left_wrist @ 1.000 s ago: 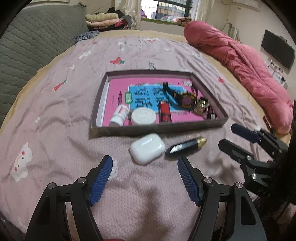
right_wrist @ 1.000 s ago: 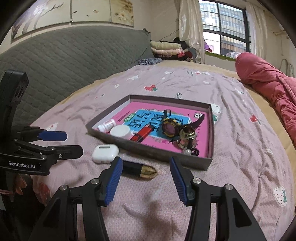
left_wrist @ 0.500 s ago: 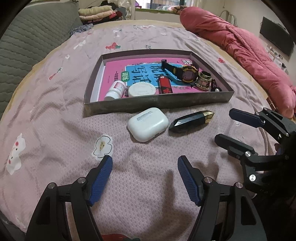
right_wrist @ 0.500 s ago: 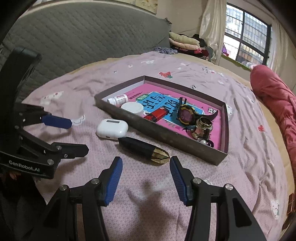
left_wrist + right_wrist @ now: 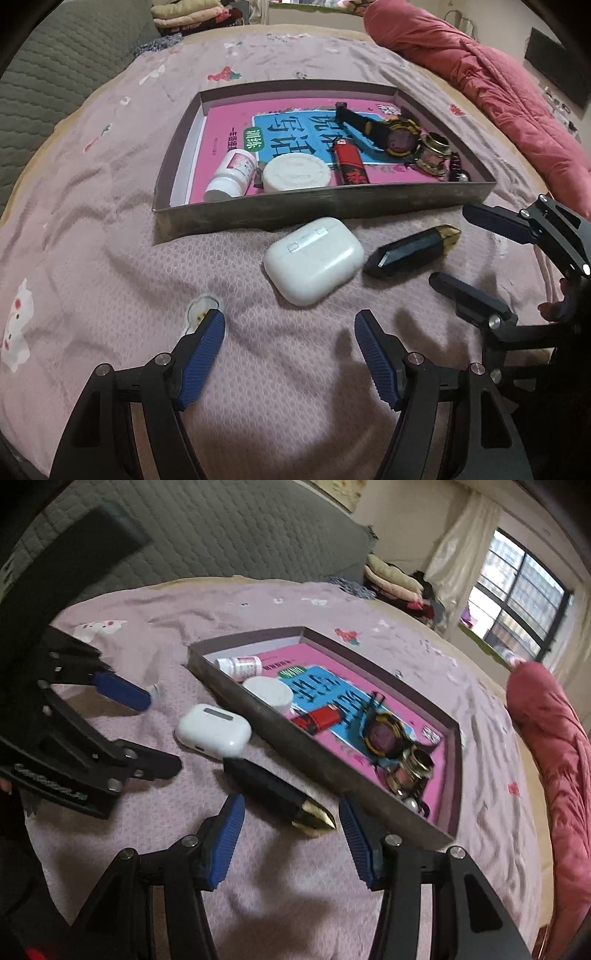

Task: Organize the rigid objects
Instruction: 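Grasp black-and-gold lipstick with right tool while left tool grasps white earbud case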

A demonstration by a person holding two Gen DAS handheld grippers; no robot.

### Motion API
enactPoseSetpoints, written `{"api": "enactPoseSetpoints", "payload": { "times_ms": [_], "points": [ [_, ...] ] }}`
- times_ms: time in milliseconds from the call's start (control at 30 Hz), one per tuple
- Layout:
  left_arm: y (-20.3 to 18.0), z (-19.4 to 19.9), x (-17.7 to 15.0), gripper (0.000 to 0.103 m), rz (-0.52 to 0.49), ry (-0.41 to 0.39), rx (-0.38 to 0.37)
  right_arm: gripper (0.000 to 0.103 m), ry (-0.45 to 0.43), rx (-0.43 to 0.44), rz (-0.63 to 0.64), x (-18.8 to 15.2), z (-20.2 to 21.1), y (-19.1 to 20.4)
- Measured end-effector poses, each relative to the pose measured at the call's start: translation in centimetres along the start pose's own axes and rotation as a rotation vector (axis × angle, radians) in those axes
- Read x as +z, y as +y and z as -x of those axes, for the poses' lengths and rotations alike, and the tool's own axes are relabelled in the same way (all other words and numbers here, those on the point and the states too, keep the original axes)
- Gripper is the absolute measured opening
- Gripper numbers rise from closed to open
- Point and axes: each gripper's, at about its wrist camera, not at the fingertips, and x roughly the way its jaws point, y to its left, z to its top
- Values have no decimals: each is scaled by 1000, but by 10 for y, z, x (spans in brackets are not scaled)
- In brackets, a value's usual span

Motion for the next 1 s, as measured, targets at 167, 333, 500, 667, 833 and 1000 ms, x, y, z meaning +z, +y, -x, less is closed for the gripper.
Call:
{"api": "enactPoseSetpoints", "payload": {
  "times_ms": [167,333,500,667,833,1000],
  "points": [
    [2,-8,7,74,-13,10,0,53,24,-6,74,4,-15,7],
    [3,-15,13,74,-20,21,-7,53,28,24,110,13,-26,14],
    [2,-21,19,74,-34,22,-10,53,72,38,116,16,-42,17],
    [0,-25,23,76,-56,25,-15,53,93,85,24,17,-46,3],
    [1,-28,28,80,-43,29,-53,52,119,117,-73,13,-46,-15],
    [-1,-33,34,80,-42,28,-69,40,142,147,-162,5,-40,-27]
  ]
}}
